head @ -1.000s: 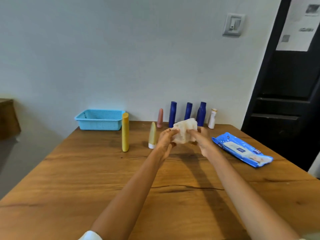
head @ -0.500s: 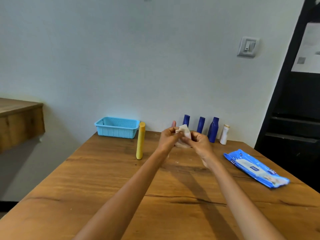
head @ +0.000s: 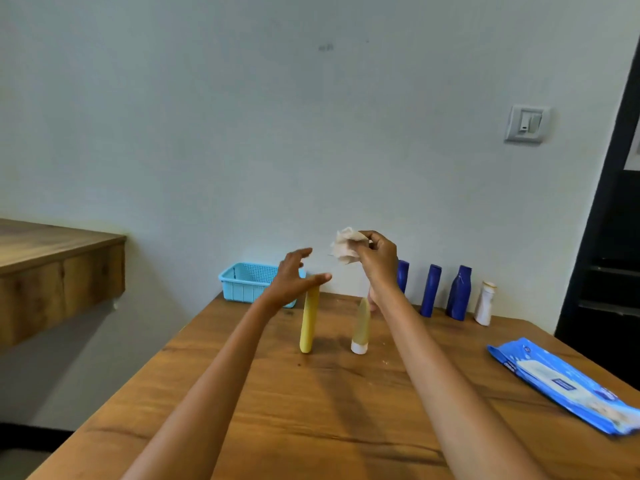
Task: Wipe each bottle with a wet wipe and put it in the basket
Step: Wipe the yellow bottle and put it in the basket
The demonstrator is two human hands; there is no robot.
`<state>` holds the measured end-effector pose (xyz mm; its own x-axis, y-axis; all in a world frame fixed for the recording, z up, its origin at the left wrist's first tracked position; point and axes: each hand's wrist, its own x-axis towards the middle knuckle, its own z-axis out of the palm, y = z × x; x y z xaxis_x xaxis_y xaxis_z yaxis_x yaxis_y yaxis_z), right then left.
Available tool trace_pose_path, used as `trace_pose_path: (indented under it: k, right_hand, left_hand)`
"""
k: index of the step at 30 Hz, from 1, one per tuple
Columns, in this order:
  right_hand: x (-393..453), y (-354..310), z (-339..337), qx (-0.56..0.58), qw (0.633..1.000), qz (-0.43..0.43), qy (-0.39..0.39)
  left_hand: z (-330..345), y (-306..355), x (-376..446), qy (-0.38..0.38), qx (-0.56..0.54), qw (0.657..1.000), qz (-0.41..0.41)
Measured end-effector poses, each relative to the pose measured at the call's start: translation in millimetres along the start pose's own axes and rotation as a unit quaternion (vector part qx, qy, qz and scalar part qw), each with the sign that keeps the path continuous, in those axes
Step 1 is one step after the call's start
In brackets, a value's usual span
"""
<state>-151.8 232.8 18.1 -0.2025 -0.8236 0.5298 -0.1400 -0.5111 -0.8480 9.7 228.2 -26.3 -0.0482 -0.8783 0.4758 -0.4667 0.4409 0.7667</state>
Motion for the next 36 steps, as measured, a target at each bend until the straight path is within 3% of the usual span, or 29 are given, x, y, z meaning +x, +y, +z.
trace_pose_path:
  k: [3,6,10,14,17,20,23,26,32,36]
  right_hand:
    - [5,-2,10,0.043,0.999,0.018,-0.009]
    - [4,0,16,0.091,0.994,0.060,-0.004]
    - [-1,4,17,0.160,0.982,0.102,-0.002]
    - [-3,15,11,0.160,0.981,0.108,0.020]
    - [-3,25,13,0.121,0.988,0.095,0.027]
    - [-2,22,17,0.119,0.989,0.084,0.019]
    - [-3,9,25,0.134,0.990,0.033,-0.002]
    - [-10,-3,34,0.070,0.995,-0.072,-0.013]
    - [-13,-17,46,-0.065,0.964,-0.257,-0.009]
    - [-22,-13,54,-0.135,0.943,-0.304,-0.012]
  left_hand:
    - [-16,-6,2,-0.157,0.024,0.986,-0.049]
    - [-20,-16,9,-0.196,0.006,0.979,-0.065]
    - [-28,-27,13,-0.194,-0.029,0.979,-0.050]
    - [-28,-34,14,-0.152,-0.079,0.984,-0.047]
    - [-29,-32,17,-0.080,-0.197,0.977,-0.034]
    - [-32,-18,21,-0.035,-0.337,0.941,-0.014]
    - [-35,-5,25,-0.030,-0.400,0.916,0.012]
    - [-35,-1,29,-0.021,-0.433,0.901,0.031]
    - [-42,9,32,0.027,-0.414,0.908,0.054]
    - [-47,20,31,0.052,-0.424,0.902,0.060]
